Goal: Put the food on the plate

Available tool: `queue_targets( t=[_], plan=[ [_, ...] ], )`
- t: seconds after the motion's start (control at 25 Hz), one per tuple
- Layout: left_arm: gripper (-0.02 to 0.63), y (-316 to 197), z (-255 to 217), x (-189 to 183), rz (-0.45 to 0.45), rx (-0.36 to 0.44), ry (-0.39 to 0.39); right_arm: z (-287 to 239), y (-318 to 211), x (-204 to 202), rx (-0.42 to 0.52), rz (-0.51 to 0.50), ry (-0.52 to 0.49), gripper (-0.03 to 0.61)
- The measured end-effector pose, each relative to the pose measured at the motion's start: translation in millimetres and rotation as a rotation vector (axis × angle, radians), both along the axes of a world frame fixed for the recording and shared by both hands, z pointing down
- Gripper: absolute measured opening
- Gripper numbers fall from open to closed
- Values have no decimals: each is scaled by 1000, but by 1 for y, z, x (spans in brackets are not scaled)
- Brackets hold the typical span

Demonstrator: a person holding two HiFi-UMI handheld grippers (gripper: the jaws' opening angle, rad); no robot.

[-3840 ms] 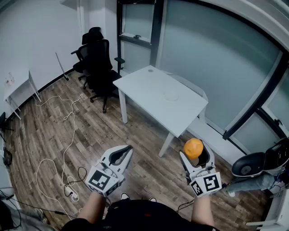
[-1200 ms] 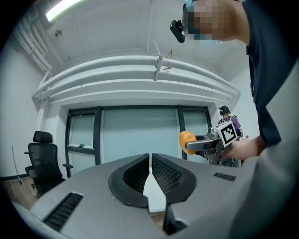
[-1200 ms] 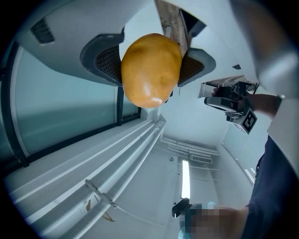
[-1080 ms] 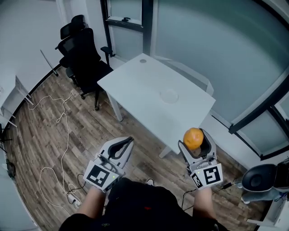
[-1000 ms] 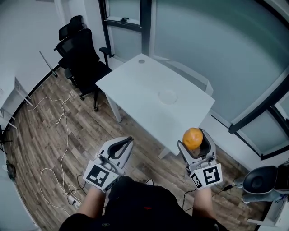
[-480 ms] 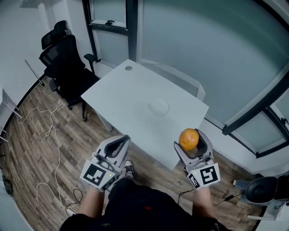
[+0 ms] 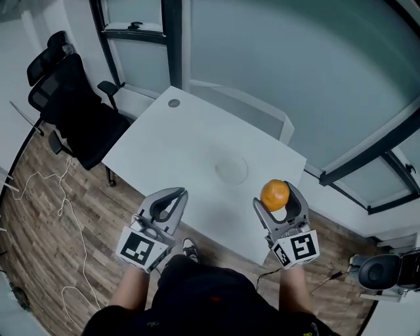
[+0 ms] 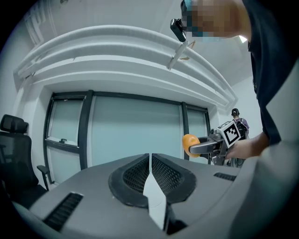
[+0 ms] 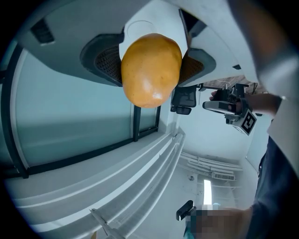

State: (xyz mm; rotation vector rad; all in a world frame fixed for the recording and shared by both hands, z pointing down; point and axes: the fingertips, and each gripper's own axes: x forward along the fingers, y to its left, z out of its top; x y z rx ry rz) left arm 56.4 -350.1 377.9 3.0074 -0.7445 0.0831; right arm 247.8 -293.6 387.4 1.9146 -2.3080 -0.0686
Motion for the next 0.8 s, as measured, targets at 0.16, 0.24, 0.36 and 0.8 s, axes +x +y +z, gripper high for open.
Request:
queue_targets(
  t=[0.16, 0.24, 0.36, 0.8],
  plan=[
    [35, -49, 19, -4, 43, -42, -6, 28, -55, 2, -47, 49, -14, 379],
    [35, -69, 29, 2, 53, -60, -3, 49, -79, 12, -89, 66, -38, 379],
    [35, -86, 43, 13, 67, -90, -8, 90, -110, 32, -161, 95, -125, 379],
    [35, -110, 95, 26, 11, -217, -52, 272, -198, 54, -536, 82, -119, 379]
  ],
)
